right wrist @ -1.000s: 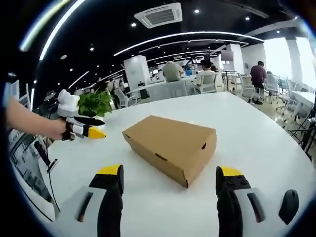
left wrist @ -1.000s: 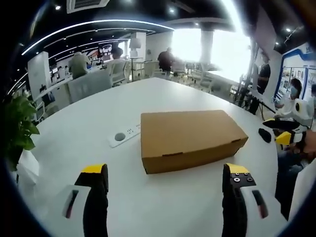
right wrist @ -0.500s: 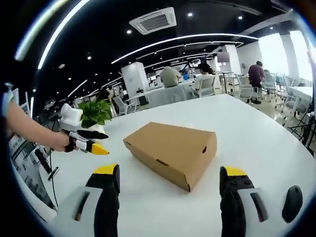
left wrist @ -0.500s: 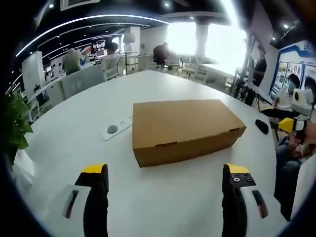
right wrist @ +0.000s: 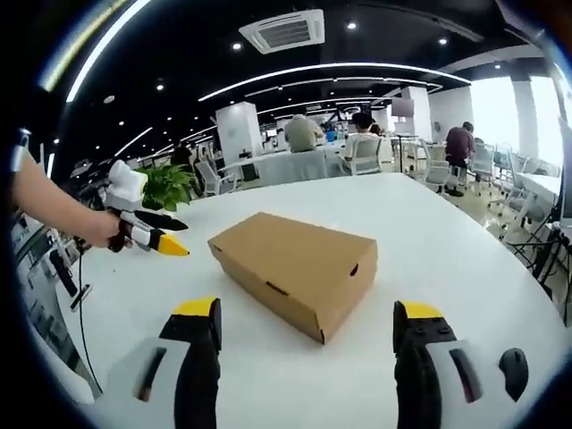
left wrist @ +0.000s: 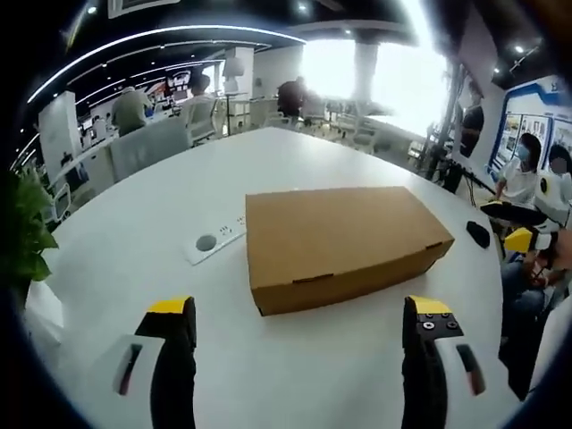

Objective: Operate the shoe box by opening the lid, removing the specified soft item, and placing it in the target area until the item is outside and the box remains undamaged.

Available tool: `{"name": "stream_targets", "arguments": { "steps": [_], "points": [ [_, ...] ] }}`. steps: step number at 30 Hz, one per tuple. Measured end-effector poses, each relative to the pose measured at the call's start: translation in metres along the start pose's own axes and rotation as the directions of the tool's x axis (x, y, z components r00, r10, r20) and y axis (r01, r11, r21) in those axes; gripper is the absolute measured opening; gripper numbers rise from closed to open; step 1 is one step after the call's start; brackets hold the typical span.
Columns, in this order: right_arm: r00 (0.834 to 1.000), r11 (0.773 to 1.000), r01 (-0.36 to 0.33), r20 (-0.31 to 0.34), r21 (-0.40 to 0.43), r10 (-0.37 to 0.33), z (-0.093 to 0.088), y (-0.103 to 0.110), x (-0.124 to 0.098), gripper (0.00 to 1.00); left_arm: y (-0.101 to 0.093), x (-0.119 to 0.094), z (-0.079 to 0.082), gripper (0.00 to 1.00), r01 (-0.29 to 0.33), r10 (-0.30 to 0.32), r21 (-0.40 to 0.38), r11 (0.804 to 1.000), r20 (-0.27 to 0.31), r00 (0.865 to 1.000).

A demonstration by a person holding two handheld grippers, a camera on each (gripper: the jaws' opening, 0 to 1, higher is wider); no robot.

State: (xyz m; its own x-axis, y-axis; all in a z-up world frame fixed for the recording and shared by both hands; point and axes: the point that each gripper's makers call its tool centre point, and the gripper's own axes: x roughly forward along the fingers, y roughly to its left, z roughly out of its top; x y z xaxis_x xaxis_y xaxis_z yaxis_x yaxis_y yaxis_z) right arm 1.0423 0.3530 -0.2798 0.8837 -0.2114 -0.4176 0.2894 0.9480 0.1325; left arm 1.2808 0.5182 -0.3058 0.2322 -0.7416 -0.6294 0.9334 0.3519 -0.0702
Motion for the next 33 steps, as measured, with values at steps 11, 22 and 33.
{"name": "stream_targets", "arguments": {
  "steps": [11,22,33],
  "points": [
    [0.999,1.000,0.023,-0.026,-0.013,-0.023,-0.009,0.005,-0.005,0.70,0.001,0.002,-0.014,0.98,-0.013,0.013,0.003,1.000,-0.041,0.999],
    [0.997,0.997,0.077,-0.005,0.004,-0.077,-0.003,-0.003,-0.007,0.57,0.001,0.007,-0.010,0.97,0.004,-0.003,0.018,1.000,-0.049,0.999],
    [0.997,0.998,0.048,-0.057,-0.042,-0.050,-0.006,-0.004,0.014,0.72,0.000,0.015,0.001,0.99,0.093,-0.062,0.233,0.968,-0.136,0.989]
  ]
}}
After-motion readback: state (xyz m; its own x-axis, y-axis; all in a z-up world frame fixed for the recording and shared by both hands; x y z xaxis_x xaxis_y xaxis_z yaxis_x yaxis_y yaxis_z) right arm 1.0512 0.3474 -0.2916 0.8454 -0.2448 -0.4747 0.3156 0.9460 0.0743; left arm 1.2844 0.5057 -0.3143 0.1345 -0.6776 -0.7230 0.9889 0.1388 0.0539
